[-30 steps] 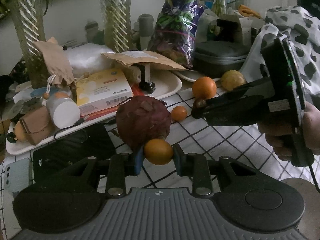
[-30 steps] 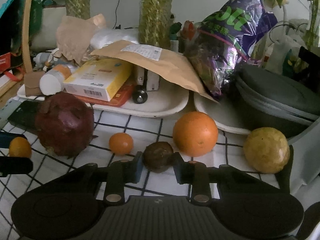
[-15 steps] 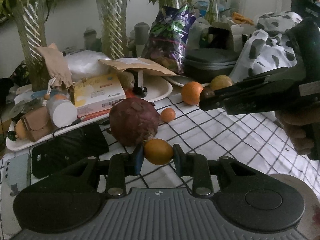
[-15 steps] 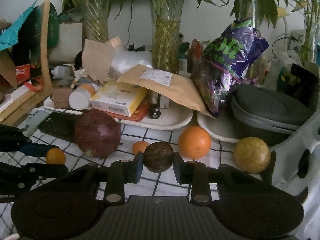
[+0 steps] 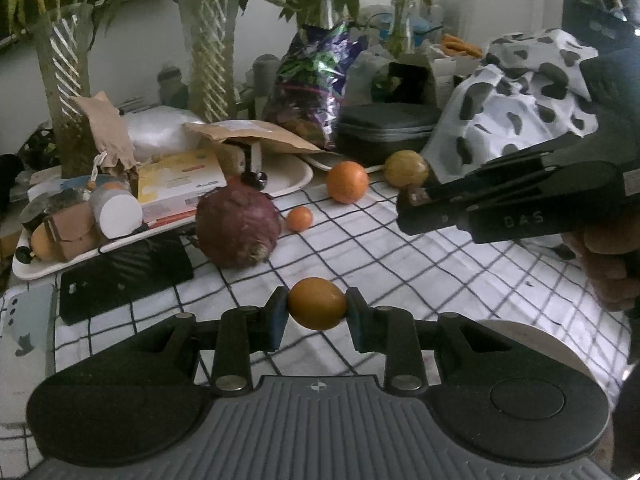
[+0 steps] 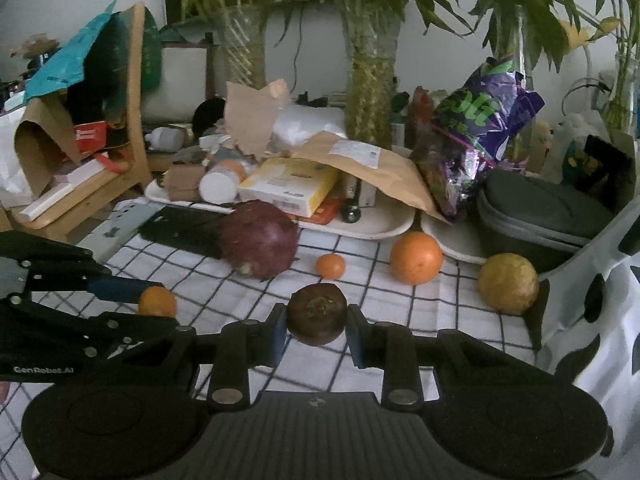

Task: Organize fruits
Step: 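Carry the tangerine in left tool to the plate while right tool carries the passion fruit, then open left tool to set the tangerine on the plate while right tool releases the passion fruit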

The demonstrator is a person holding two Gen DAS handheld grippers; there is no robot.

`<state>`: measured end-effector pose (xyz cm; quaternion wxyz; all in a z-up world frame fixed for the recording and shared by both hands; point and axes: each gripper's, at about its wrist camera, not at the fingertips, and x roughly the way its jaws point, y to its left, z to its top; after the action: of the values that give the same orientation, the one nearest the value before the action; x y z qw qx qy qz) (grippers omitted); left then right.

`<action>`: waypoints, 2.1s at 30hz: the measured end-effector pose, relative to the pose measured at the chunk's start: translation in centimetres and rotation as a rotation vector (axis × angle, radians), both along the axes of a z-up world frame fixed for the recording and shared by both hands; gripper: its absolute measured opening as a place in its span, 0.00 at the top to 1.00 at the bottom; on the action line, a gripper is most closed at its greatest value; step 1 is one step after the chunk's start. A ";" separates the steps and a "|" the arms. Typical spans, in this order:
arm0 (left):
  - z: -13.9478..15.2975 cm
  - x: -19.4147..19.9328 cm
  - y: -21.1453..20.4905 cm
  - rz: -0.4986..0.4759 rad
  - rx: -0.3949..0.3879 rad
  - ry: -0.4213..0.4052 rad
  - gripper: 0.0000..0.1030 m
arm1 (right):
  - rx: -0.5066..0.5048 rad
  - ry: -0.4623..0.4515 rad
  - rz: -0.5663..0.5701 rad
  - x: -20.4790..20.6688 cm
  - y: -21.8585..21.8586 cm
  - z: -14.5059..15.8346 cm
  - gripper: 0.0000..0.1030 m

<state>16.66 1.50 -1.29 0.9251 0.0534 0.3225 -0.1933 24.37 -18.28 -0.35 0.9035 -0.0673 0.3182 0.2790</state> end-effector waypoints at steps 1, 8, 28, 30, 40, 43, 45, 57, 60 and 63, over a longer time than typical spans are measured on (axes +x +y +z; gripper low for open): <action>0.0 -0.4 -0.1 -0.005 -0.006 0.000 0.71 | -0.003 0.000 0.004 -0.4 0.0 0.1 0.69; 0.0 -2.6 -0.7 -0.028 -0.034 0.020 0.71 | -0.026 0.005 0.020 -2.9 -0.2 0.4 0.69; -2.3 -4.0 -3.9 -0.127 -0.001 0.104 0.70 | -0.095 0.056 0.037 -7.8 -1.9 -0.3 0.68; -2.4 -3.9 -4.3 -0.122 0.026 0.105 0.70 | -0.105 0.061 0.042 -7.6 -1.8 -0.4 0.68; -2.4 -4.4 -4.6 -0.157 0.041 0.097 0.43 | -0.126 0.077 0.061 -7.7 -1.4 -0.7 0.68; -1.9 -4.8 -4.3 -0.140 0.046 0.080 0.42 | -0.124 0.081 0.051 -7.9 -1.5 -0.6 0.68; -1.5 -4.9 -3.9 -0.121 0.041 0.065 0.42 | -0.125 0.080 0.050 -8.3 -1.5 -0.6 0.68; -0.6 -7.5 -3.4 -0.047 0.034 0.045 0.42 | -0.160 0.141 0.050 -10.8 -1.5 -1.4 0.68; -0.6 -8.1 -3.1 -0.033 0.031 0.047 0.42 | -0.169 0.164 0.053 -11.3 -1.3 -1.8 0.68; -0.6 -8.8 -3.0 -0.020 0.027 0.048 0.42 | -0.183 0.176 0.057 -11.5 -1.2 -2.2 0.68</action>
<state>7.90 -1.52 -1.85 0.9144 0.0643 0.3466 -0.1992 12.87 -19.51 -2.54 0.8540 -0.1335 0.4183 0.2792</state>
